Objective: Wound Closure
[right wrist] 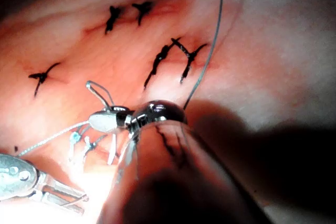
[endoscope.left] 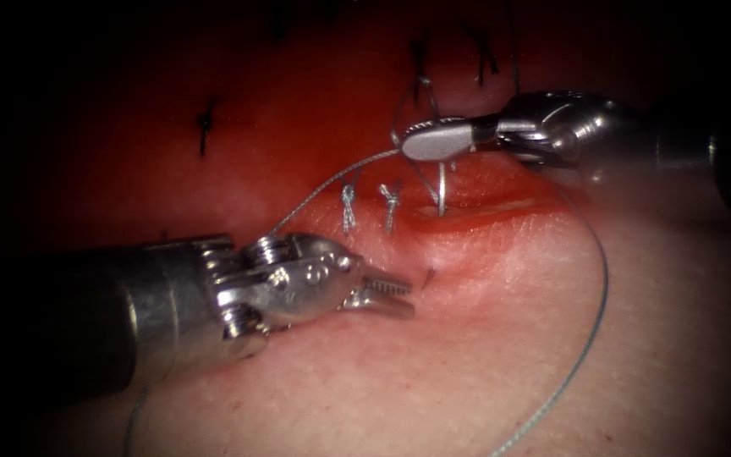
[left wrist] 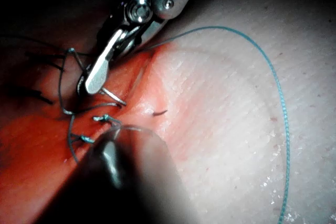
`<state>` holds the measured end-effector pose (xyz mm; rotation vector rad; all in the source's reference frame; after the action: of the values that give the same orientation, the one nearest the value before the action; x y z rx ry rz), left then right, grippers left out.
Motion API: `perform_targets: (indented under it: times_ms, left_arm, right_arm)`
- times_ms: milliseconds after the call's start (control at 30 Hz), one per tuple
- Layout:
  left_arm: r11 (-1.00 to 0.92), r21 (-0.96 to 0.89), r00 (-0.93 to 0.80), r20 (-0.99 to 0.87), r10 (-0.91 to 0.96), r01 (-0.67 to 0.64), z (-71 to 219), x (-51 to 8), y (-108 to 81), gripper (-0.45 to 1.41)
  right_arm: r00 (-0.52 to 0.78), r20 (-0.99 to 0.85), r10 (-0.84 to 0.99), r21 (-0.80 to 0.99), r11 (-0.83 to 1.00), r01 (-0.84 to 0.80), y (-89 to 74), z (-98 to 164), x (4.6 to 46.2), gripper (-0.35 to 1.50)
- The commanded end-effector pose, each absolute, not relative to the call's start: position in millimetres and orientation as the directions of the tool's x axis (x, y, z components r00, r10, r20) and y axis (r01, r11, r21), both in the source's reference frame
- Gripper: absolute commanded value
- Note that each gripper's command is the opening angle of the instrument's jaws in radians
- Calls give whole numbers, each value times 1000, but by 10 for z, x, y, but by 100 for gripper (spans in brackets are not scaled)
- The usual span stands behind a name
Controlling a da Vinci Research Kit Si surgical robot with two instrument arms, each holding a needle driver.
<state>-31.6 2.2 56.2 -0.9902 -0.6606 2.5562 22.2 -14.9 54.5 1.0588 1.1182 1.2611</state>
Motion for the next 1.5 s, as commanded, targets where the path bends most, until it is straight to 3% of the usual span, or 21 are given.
perform_targets:
  times_ms: [33, 500, 633, 667, 700, 733, 800, 833, 867, 1233, 1400, 1500]
  left_arm:
    - [-843, -523, -708, -548, 446, -127, 565, -320, 26, 15]
    - [-865, -489, -704, -575, 417, -113, 562, -317, 29, 14]
    - [-897, -437, -690, -627, 361, -72, 560, -317, 29, 12]
    - [-910, -412, -683, -649, 334, -54, 558, -317, 28, 10]
    - [-926, -376, -660, -689, 298, -26, 555, -318, 29, 14]
    - [-926, -376, -660, -689, 298, -26, 555, -318, 29, 14]
    - [-947, -322, -620, -746, 243, 16, 551, -318, 30, 15]
    - [-963, -265, -588, -786, 192, 39, 548, -319, 31, 27]
    - [-968, -246, -573, -801, 174, 50, 546, -320, 31, 31]
    - [-970, -164, -460, -886, 65, 178, 545, -328, 30, 37]
    - [-970, -154, -451, -891, 55, 187, 548, -335, 35, 37]
    - [-970, -153, -445, -894, 54, 189, 551, -340, 40, 47]
  right_arm:
    - [-3, -24, 1000, 988, 24, -150, -153, 548, 234, -35]
    - [22, 37, 999, 987, -33, -158, -202, 538, 229, -35]
    - [-25, 35, 999, 986, -38, -163, -197, 537, 222, -35]
    - [-56, 28, 998, 985, -37, -169, -192, 537, 218, -16]
    - [-91, -24, 996, 981, 6, -193, -183, 539, 212, 25]
    - [-91, -24, 996, 981, 6, -193, -183, 539, 212, 25]
    - [-123, -77, 989, 976, 50, -212, -172, 543, 206, 86]
    - [-147, -124, 981, 969, 88, -230, -164, 546, 201, 111]
    - [-159, -153, 975, 964, 112, -239, -160, 547, 198, 119]
    - [-119, -257, 959, 927, 210, -310, -138, 560, 165, 143]
    - [-92, -265, 960, 920, 223, -321, -135, 563, 155, 145]
    - [-81, -270, 960, 919, 231, -320, -136, 564, 150, 140]
